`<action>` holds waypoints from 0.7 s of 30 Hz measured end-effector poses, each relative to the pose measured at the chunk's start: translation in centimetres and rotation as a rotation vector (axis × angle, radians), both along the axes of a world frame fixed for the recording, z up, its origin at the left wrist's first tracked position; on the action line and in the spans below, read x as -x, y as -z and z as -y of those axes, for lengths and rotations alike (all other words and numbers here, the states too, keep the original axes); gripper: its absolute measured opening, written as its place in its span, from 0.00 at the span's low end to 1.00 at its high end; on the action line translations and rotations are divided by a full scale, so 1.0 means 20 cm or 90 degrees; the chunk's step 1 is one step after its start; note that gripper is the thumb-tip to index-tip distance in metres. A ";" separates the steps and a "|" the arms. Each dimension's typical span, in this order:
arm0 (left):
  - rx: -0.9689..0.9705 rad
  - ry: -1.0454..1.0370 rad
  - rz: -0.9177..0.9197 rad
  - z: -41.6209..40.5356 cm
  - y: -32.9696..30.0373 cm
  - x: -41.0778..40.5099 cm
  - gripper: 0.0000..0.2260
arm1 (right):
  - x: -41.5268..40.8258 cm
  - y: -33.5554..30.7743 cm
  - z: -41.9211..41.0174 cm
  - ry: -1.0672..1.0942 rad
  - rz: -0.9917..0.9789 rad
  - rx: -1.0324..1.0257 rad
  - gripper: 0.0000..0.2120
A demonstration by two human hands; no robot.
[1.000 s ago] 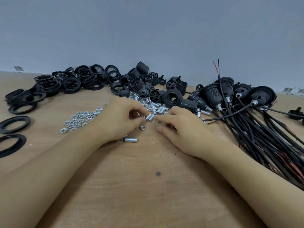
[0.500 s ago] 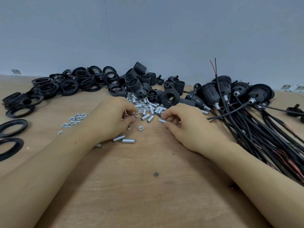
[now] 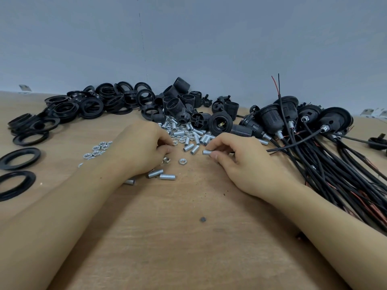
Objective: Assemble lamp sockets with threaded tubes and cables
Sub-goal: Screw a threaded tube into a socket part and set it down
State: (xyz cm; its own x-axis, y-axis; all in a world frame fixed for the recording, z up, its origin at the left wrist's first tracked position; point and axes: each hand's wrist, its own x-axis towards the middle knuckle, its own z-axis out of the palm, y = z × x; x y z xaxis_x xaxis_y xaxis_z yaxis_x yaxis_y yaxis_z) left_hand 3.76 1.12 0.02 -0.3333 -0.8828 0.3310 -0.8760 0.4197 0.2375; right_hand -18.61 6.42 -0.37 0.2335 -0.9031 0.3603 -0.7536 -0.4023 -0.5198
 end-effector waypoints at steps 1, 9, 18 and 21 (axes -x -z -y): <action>0.002 -0.002 -0.001 0.00 0.00 0.00 0.06 | 0.00 0.00 0.00 -0.004 0.003 0.000 0.06; 0.005 -0.014 0.009 -0.03 -0.02 -0.01 0.05 | 0.02 0.01 -0.01 0.003 0.043 0.034 0.06; 0.015 0.042 -0.110 -0.04 -0.03 0.00 0.01 | 0.03 0.00 0.00 0.005 0.047 0.047 0.06; -0.042 0.129 -0.153 -0.06 -0.04 -0.01 0.01 | 0.04 0.01 0.00 0.006 0.038 0.046 0.06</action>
State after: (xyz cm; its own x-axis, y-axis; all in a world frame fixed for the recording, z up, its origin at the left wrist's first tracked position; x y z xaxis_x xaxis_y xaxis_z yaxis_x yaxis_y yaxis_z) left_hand 4.01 2.24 0.86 -0.4237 -0.8289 0.3653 -0.6917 0.5564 0.4603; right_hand -19.42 6.35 -0.48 0.2017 -0.8759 0.4383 -0.7253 -0.4343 -0.5341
